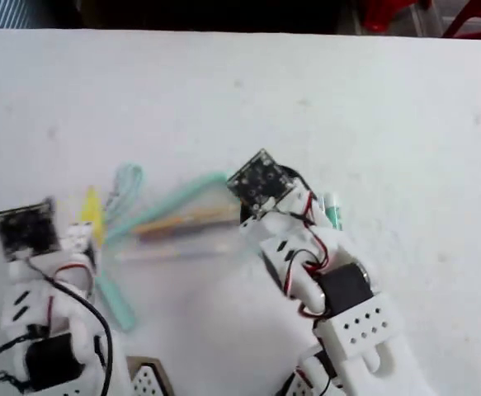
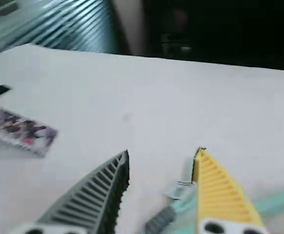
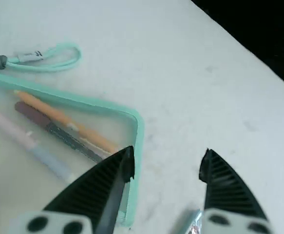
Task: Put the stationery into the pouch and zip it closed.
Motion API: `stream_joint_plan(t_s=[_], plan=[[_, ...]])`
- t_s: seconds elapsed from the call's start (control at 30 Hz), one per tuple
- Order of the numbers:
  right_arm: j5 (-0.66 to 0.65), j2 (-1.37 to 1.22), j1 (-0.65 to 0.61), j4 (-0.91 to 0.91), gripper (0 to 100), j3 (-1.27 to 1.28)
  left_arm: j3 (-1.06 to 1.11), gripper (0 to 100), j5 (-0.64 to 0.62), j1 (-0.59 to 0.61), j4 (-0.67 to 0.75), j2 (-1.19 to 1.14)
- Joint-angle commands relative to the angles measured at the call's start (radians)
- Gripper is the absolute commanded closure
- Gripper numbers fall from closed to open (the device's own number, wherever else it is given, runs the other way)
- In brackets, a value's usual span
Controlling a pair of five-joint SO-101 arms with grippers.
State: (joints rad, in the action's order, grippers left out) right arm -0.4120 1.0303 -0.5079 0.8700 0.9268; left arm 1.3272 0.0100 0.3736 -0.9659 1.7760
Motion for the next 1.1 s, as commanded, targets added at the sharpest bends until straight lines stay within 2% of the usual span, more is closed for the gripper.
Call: stream_joint_plan(t_s=[0.0, 0.13, 0.27, 0.4, 0.5, 0.57, 0.63, 0.8, 0.97, 1.07], plan=[[-0.049, -0.027, -0.096, 0.016, 78.7, -0.118, 0.029, 77, 0.112, 0.312, 0.014, -0.010], [-0.049, -0.128, -0.160, 0.033, 78.7, -0.213, 0.166, 77, 0.184, 0.349, 0.011, -0.010], [-0.049, -0.325, -0.249, 0.073, 78.7, -0.382, 0.192, 77, 0.196, 0.397, -0.017, -0.010], [-0.048, -0.590, -0.323, 0.177, 79.2, -0.635, 0.249, 77, 0.199, 0.538, 0.026, -0.010], [-0.028, -0.776, -0.334, 0.248, 86.8, -0.858, 0.321, 77, 0.265, 0.641, 0.083, -0.005], [0.057, -0.895, -0.334, 0.283, 92.0, -1.005, 0.367, 77, 0.311, 0.654, 0.103, -0.005], [0.141, -1.026, -0.338, 0.346, 90.7, -1.154, 0.368, 77, 0.365, 0.657, 0.074, -0.005], [0.345, -1.369, -0.401, 0.479, 72.5, -1.481, 0.364, 77, 0.482, 0.659, 0.029, -0.005], [0.617, -1.650, -0.463, 0.536, 76.6, -1.798, 0.367, 77, 0.718, 0.691, -0.003, -0.005], [0.764, -1.785, -0.487, 0.582, 77.2, -1.990, 0.364, 77, 0.813, 0.734, 0.003, -0.004]])
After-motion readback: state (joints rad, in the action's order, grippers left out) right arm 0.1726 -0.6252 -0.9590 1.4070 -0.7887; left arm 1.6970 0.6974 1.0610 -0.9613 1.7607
